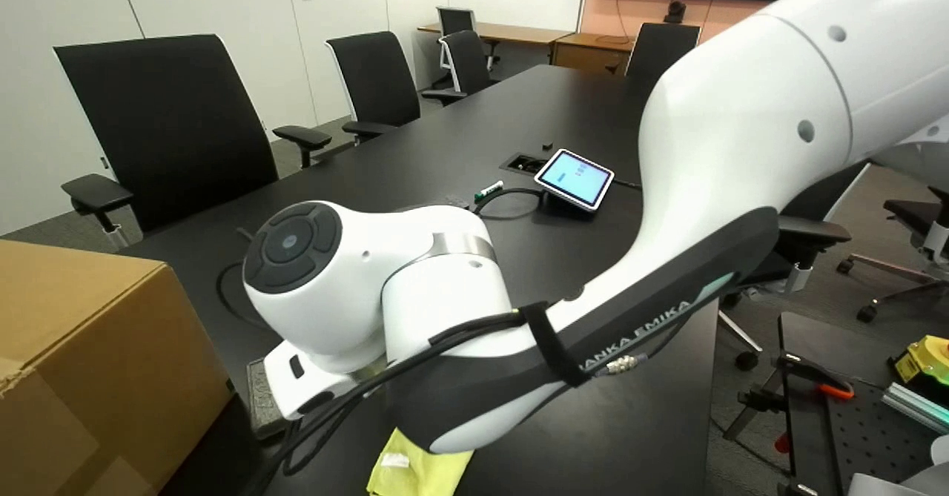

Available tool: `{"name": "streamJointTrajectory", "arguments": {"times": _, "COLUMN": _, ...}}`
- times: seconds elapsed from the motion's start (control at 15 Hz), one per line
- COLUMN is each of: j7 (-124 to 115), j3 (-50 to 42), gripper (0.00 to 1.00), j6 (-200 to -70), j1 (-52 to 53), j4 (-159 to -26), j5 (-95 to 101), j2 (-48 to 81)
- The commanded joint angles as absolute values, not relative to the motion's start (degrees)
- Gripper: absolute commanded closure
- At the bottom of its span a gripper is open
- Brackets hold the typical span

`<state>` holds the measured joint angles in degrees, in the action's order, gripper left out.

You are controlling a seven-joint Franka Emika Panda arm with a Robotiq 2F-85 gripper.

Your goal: Fold the towel in half

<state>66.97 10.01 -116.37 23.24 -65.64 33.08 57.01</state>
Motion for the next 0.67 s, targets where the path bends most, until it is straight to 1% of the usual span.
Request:
{"name": "streamJointTrajectory", "arguments": {"times": 0.0, "j7": 74.39, "j3": 8.84, "gripper": 0.94, "j6": -114.27, "j1": 26.32, "j4": -56.83, "j5": 33.75, "j2": 62.67}}
{"name": "streamJointTrajectory", "arguments": {"times": 0.27, "j7": 78.16, "j3": 8.95, "gripper": 0.94, "j6": -113.68, "j1": 28.4, "j4": -52.04, "j5": 35.59, "j2": 67.16}}
{"name": "streamJointTrajectory", "arguments": {"times": 0.6, "j7": 73.3, "j3": 8.34, "gripper": 0.94, "j6": -113.39, "j1": 28.8, "j4": -45.08, "j5": 33.71, "j2": 71.22}}
